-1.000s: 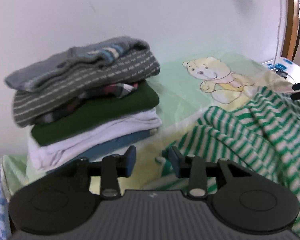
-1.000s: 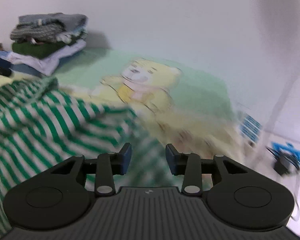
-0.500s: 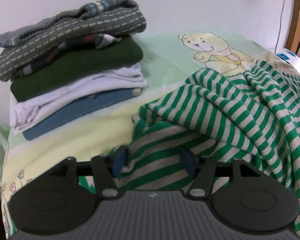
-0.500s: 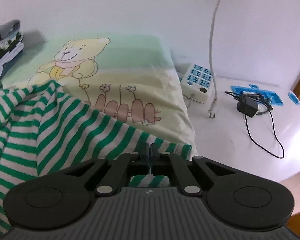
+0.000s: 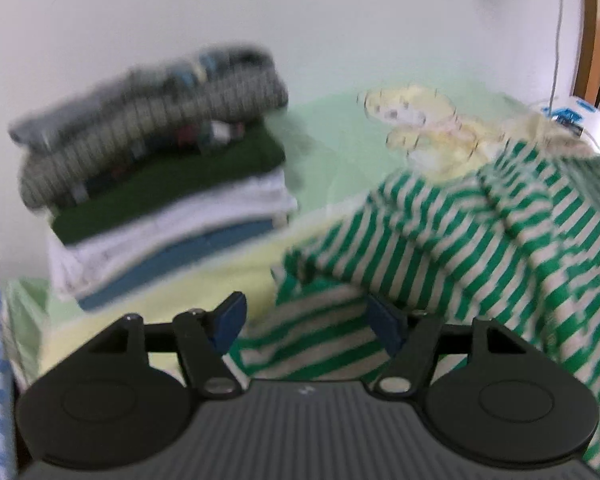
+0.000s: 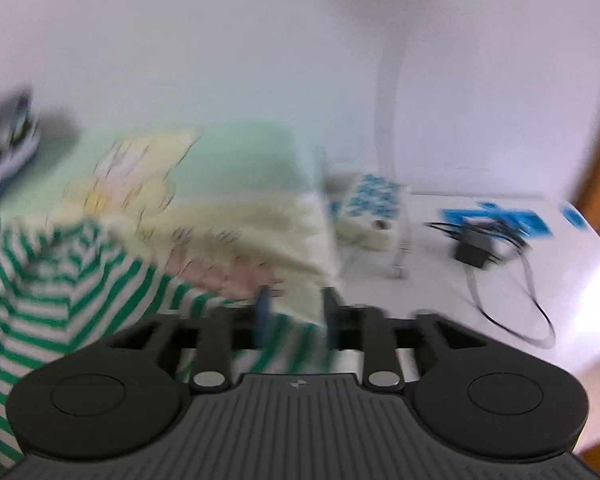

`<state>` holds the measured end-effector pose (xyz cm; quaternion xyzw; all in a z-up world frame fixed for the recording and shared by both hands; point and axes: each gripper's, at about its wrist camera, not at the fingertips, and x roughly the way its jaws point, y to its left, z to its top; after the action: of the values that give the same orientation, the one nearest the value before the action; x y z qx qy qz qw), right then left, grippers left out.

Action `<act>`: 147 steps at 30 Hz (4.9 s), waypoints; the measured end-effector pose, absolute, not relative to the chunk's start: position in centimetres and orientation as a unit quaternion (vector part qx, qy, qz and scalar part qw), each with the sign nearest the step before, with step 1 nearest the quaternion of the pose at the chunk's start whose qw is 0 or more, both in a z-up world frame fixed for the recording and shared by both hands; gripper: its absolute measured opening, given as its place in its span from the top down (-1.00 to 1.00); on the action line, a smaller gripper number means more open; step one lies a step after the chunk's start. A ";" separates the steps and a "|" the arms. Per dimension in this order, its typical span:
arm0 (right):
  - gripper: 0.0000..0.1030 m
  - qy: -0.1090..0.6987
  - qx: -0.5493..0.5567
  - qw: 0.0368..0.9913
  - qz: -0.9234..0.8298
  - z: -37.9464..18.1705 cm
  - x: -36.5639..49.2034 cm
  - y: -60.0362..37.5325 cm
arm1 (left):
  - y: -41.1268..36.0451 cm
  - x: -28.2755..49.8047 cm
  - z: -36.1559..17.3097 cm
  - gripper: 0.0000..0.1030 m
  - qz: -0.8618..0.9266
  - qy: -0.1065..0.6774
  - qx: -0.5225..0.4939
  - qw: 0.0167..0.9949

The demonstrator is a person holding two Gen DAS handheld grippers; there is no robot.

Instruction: Fold clothes

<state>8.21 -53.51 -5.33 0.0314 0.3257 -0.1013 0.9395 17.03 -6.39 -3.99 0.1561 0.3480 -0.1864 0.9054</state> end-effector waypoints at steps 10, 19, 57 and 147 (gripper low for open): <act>0.26 0.340 0.163 0.922 -0.090 -7.4 4.3 -55.4 | -19.5 16.6 -2.6 -0.42 -0.358 0.351 0.096 0.860; 0.83 0.325 0.184 0.924 -0.085 -8.9 6.1 -55.4 | -28.2 15.2 -7.1 -0.41 -0.396 0.390 0.094 0.826; 0.54 0.324 0.183 0.928 -0.036 -9.5 -1.6 -54.3 | -52.2 18.9 -5.6 -0.24 -0.544 0.408 0.294 0.672; 0.88 0.288 0.062 0.955 -0.037 -2.9 -1.4 -42.7 | -31.5 7.1 -6.5 -0.05 -0.447 0.174 0.479 0.735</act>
<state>-1.40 -42.74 -2.91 0.0621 0.2883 -0.0368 0.9548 7.09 -31.46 -6.51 0.4786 0.1740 -0.4471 0.7353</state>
